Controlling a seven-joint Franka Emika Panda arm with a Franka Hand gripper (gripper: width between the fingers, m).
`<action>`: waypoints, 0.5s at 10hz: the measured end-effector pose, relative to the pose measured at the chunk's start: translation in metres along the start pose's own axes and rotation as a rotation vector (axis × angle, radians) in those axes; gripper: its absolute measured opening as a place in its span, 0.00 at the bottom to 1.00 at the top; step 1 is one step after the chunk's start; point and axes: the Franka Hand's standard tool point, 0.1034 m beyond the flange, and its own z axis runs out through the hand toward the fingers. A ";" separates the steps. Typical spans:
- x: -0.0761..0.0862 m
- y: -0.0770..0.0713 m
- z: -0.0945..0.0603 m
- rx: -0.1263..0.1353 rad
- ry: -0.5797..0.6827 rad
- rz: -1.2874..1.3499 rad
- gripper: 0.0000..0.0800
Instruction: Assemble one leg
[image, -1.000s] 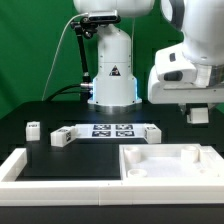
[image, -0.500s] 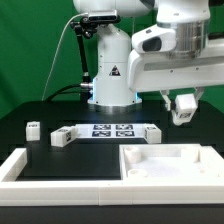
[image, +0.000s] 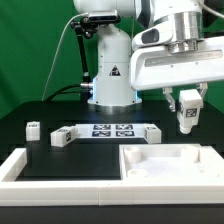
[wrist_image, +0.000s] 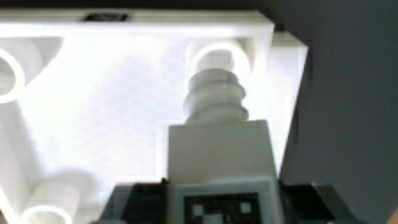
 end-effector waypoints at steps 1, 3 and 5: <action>0.007 0.000 0.006 0.001 0.004 -0.006 0.36; 0.005 0.000 0.005 0.002 0.001 -0.005 0.36; 0.005 0.000 0.008 0.002 0.002 -0.017 0.36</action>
Offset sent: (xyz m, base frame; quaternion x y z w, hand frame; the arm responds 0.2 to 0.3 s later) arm 0.0000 0.0000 0.0000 0.0000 0.0000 0.0000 1.0000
